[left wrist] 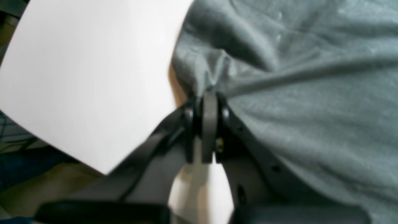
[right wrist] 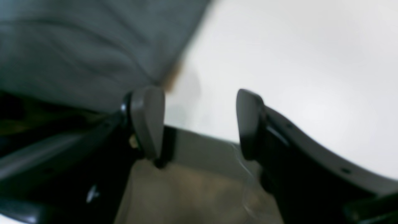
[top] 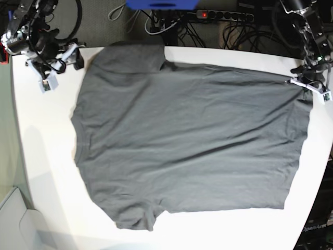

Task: Layout the t-shirt on the table in an organized manner, then fold the t-shirt properly
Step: 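Grasp the shoulder corners of the grey shirt with both grippers, then lift the shoulder corners and fold the shirt over toward the hem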

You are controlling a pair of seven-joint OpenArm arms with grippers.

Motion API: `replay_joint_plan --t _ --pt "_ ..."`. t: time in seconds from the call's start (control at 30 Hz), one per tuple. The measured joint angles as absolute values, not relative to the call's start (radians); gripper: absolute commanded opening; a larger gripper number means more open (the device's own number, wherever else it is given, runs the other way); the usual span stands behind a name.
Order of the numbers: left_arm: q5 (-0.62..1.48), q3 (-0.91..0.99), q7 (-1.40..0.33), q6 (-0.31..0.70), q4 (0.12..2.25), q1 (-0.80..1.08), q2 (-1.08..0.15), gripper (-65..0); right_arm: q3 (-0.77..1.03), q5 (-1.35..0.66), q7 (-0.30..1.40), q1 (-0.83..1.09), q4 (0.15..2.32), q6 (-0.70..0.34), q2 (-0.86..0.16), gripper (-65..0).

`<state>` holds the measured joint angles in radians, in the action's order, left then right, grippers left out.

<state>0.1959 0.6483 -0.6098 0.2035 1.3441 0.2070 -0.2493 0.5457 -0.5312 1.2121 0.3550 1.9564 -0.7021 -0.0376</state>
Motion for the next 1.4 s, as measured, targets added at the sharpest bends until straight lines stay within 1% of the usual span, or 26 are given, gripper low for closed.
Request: replay_joint_plan --t 0.13,0.2,0.33,0.5,0.63,0.9,0.97,1.1,1.27,1.4 --pt "0.200 0.645 -0.605 0.206 1.345 0.207 -0.249 -64.9 0.542 -0.641 1.314 0.355 1.952 -0.702 -0.033 -27.3" --pt "0.199 0.645 -0.604 0.205 1.345 0.207 -0.249 -64.9 0.542 -0.690 1.325 0.358 1.951 -0.702 -0.029 -27.3" --pt "0.199 0.645 -0.604 0.205 1.345 0.207 -0.249 -64.9 0.543 -0.701 1.313 0.359 1.937 -0.702 -0.029 -27.3" --pt "0.199 0.645 -0.604 0.205 1.345 0.207 -0.249 -64.9 0.543 -0.686 1.331 0.398 1.825 -0.698 -0.028 -27.3" --pt "0.199 0.645 -0.604 0.205 1.345 0.207 -0.249 -64.9 0.540 -0.706 1.309 0.395 1.812 -0.698 -0.028 -27.3" --pt "0.199 0.645 -0.609 0.205 1.348 0.207 -0.249 -64.9 0.434 -0.703 1.309 0.397 1.806 -0.698 -0.030 -27.3" --pt "0.199 0.645 -0.609 0.205 1.348 0.207 -0.249 -64.9 0.417 -0.703 1.274 0.397 1.806 -0.698 -0.030 -27.3" --pt "0.199 0.645 -0.609 0.206 1.348 0.207 -0.249 -64.9 0.411 -0.704 1.237 0.397 1.801 -0.698 -0.031 -27.3" --pt "0.199 0.645 -0.611 0.205 1.349 0.207 -0.249 -64.9 0.412 -0.748 1.201 0.391 1.723 -0.699 -0.038 -27.3" --pt "0.199 0.645 -0.612 0.205 1.349 0.207 -0.249 -64.9 0.412 -0.760 1.191 0.389 1.707 -0.702 -0.038 -27.5"
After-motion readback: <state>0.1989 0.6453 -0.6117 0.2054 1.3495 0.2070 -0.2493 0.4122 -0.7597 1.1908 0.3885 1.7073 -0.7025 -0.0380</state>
